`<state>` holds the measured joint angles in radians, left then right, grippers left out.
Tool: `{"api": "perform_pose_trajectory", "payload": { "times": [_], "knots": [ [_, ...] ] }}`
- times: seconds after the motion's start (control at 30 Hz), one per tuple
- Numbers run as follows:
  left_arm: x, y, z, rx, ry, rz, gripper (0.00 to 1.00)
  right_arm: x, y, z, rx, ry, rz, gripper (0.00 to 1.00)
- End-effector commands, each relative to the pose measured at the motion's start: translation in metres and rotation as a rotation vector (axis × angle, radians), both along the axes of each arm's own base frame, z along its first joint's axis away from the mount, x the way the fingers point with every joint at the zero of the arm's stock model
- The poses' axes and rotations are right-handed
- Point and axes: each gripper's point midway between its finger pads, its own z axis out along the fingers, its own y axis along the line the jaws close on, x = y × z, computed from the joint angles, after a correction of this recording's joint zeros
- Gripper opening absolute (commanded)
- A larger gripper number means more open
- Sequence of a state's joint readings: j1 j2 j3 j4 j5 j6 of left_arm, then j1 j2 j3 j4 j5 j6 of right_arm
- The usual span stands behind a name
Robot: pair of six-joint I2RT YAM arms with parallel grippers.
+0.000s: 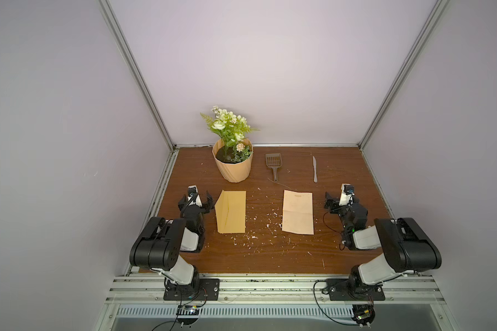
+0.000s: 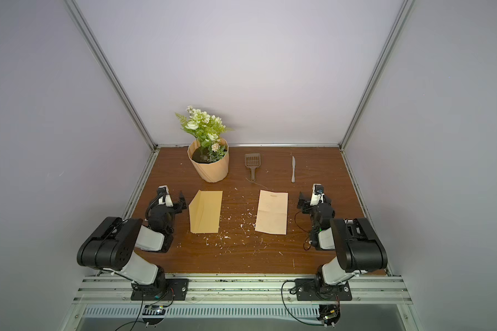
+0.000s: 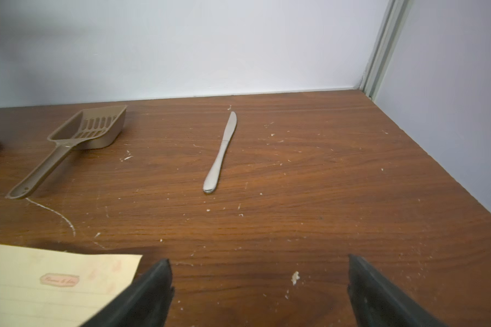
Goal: Fold the letter paper in half and place it into the envelope
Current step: Fold the letter paper at the center of the board.
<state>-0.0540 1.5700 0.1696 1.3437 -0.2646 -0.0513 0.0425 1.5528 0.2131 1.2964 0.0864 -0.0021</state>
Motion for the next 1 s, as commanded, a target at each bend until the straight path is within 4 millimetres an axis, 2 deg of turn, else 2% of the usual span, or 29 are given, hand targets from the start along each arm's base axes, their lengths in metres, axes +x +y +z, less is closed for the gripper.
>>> {"api": "perform_pose_trajectory", "payload": {
  "times": [0.0, 0.73, 0.8, 0.9, 0.97],
  "knots": [
    [0.004, 0.000, 0.015, 0.010, -0.056, -0.007, 1.00, 0.002, 0.011, 0.011, -0.010, -0.041, 0.071, 1.00],
    [0.004, 0.002, 0.015, 0.001, -0.056, -0.002, 1.00, 0.002, 0.009, 0.011, -0.007, -0.040, 0.064, 1.00],
    [0.004, 0.004, 0.015, -0.012, -0.059, -0.009, 1.00, 0.003, 0.001, 0.011, 0.006, -0.038, 0.012, 1.00],
    [0.006, 0.003, 0.014, -0.011, -0.050, -0.013, 1.00, 0.001, -0.002, 0.011, -0.006, -0.041, -0.009, 1.00],
    [0.005, 0.002, 0.014, -0.018, -0.042, -0.031, 1.00, -0.008, -0.023, 0.019, -0.005, -0.061, -0.192, 1.00]
  ]
}}
